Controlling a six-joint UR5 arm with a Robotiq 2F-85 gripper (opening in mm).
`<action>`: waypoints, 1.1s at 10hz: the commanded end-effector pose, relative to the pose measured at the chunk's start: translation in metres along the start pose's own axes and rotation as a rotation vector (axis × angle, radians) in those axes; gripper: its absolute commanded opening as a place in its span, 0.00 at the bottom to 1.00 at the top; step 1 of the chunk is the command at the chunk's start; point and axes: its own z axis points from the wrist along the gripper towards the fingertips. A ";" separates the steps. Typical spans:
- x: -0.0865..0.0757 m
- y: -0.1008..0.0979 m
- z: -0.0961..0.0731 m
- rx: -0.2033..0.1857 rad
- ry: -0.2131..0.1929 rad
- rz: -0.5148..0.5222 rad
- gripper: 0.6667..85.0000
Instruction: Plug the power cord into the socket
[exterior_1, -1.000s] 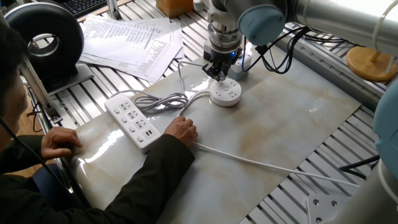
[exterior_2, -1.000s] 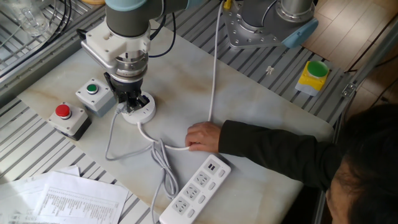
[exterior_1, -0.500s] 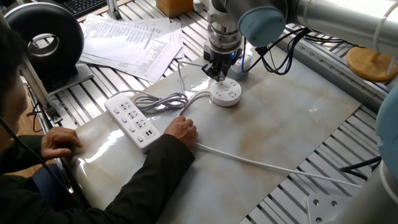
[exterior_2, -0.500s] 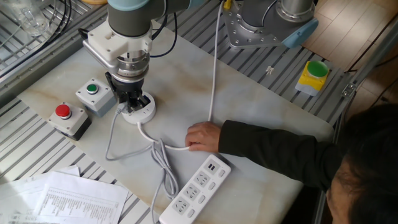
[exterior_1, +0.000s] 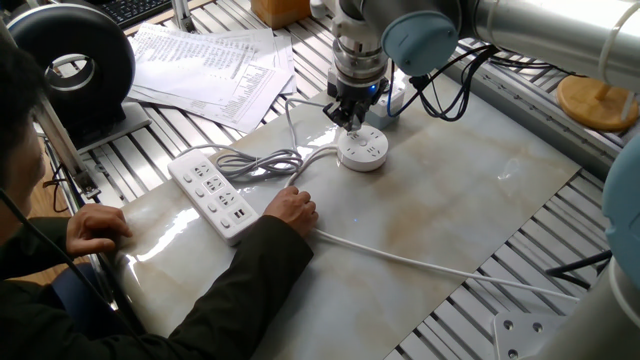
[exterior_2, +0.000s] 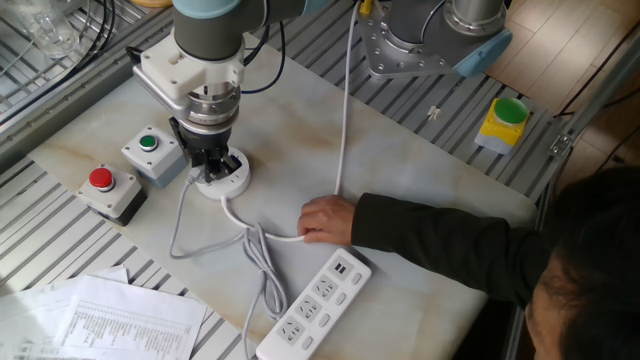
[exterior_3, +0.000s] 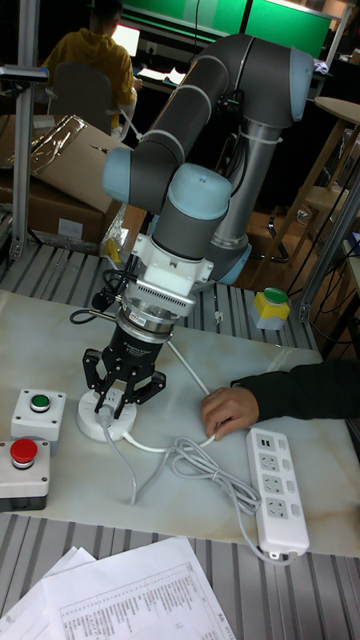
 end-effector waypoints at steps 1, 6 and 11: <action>-0.001 0.003 -0.002 -0.012 0.000 0.018 0.00; 0.000 0.000 -0.002 -0.006 0.002 0.019 0.00; 0.002 0.001 0.000 -0.008 0.010 0.030 0.00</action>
